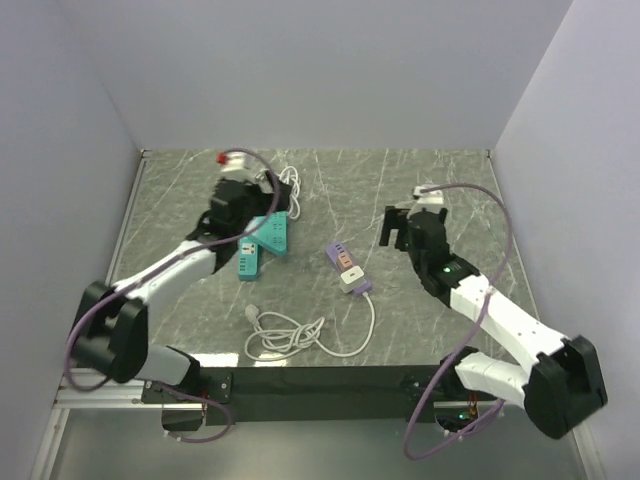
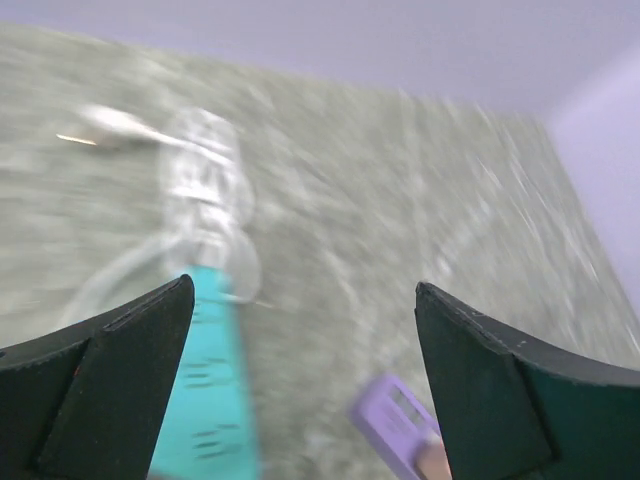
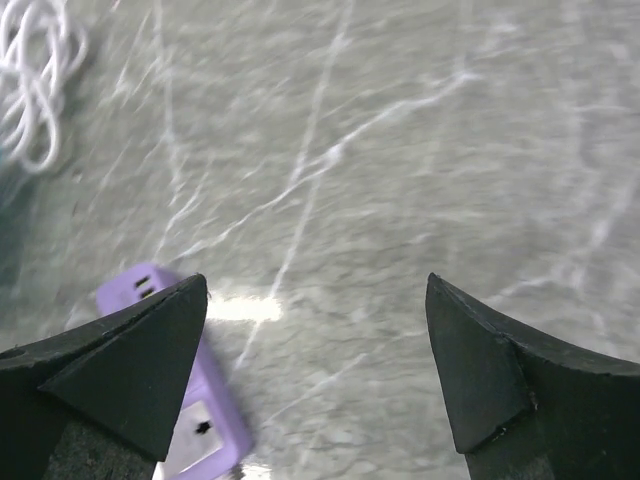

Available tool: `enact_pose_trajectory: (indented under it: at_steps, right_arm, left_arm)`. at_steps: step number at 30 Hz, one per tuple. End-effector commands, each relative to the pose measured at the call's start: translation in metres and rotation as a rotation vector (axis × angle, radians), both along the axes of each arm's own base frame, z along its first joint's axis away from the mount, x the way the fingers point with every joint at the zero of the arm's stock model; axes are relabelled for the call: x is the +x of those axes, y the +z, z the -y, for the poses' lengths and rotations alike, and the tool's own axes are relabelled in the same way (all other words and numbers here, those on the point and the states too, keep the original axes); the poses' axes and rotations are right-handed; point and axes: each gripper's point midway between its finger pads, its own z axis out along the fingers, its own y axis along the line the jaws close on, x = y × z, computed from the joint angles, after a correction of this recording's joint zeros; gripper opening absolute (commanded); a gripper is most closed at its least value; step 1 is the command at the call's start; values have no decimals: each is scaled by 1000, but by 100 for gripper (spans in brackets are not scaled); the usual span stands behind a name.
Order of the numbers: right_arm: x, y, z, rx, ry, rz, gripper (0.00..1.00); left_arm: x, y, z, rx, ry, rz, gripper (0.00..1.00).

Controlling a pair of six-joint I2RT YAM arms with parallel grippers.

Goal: Insert the plug

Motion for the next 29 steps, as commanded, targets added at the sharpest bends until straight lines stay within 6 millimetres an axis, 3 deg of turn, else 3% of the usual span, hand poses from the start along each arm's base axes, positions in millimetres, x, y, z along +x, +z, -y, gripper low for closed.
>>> enact_pose_trajectory:
  at_steps: [1,3,4,5,7,9,13,20,29]
  right_arm:
    - [-1,33,32,72,-113,123,96]
    - [-7,44,47,108,-150,166,97]
    - [-9,50,50,123,-154,184,98]
    - [-10,53,53,137,-159,196,98]
    - [-14,65,58,158,-168,228,98]
    - [-16,76,62,172,-177,257,98]
    - [-23,88,71,190,-210,295,98]
    - [-39,101,87,233,-260,359,100]
    - [-40,102,84,253,-249,357,100]
  left_arm:
    - [1,7,-88,23,276,-20,99]
    - [-11,16,-125,33,391,-1,99]
    - [-18,9,-145,60,442,-25,99]
    - [-25,17,-157,64,481,-11,99]
    - [-36,14,-179,116,557,-44,99]
    - [-43,25,-189,114,606,-28,100]
    - [-58,25,-198,136,637,-73,99]
    - [-84,52,-212,73,687,15,99]
    - [-94,61,-221,69,724,41,100]
